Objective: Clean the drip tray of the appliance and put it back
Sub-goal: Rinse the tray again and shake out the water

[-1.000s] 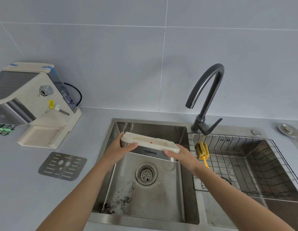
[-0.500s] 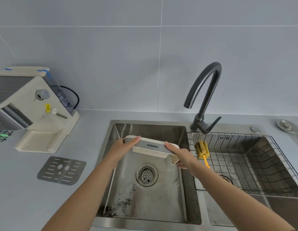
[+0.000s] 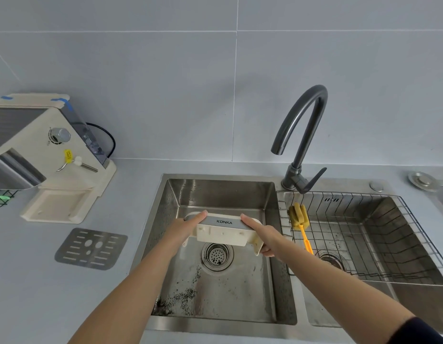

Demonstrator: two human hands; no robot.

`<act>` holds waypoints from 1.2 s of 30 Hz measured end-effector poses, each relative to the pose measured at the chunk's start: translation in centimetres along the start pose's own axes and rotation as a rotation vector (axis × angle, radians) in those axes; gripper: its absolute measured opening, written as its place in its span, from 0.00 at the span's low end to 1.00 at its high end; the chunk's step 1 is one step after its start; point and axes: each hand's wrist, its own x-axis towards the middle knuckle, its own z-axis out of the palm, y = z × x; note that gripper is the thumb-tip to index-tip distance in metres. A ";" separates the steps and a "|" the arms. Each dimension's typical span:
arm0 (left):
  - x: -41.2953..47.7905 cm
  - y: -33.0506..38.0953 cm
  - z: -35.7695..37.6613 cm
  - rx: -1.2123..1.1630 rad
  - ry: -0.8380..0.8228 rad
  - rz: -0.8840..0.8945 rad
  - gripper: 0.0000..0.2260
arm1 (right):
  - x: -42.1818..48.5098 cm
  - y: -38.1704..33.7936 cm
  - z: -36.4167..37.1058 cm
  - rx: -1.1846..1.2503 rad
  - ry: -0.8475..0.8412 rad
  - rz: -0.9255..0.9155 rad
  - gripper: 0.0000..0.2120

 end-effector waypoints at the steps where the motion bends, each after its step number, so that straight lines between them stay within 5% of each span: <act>1: -0.1 0.2 -0.1 -0.003 -0.004 -0.002 0.37 | 0.0 -0.2 -0.1 -0.001 0.005 -0.007 0.36; 6: -0.8 3.3 -1.8 0.048 0.032 0.117 0.32 | -1.1 -3.3 -1.3 0.008 0.032 -0.125 0.34; 12: -2.7 7.7 -4.0 0.149 0.168 0.280 0.41 | -3.8 -7.1 -4.3 0.048 0.090 -0.288 0.34; 17: -1.5 2.5 -1.1 0.076 -0.160 0.063 0.26 | -1.9 -1.4 -1.0 -0.051 -0.082 0.007 0.43; 21: -1.8 0.3 0.6 0.076 -0.218 -0.100 0.34 | -1.4 0.1 -0.6 -0.076 -0.094 0.093 0.49; 28: -2.6 6.3 -2.0 0.153 0.133 0.186 0.44 | -2.8 -5.9 -4.4 -0.073 0.065 -0.184 0.44; 31: -2.4 5.4 -1.7 0.148 0.161 0.218 0.34 | -2.9 -4.7 -4.0 -0.037 0.021 -0.151 0.43; 33: -1.7 2.6 -0.2 0.152 -0.040 0.093 0.26 | -2.3 -2.0 -2.4 -0.028 -0.133 0.028 0.42; 36: -1.7 -1.3 1.3 0.175 -0.174 -0.208 0.32 | -1.3 1.2 -0.6 -0.068 -0.204 0.224 0.47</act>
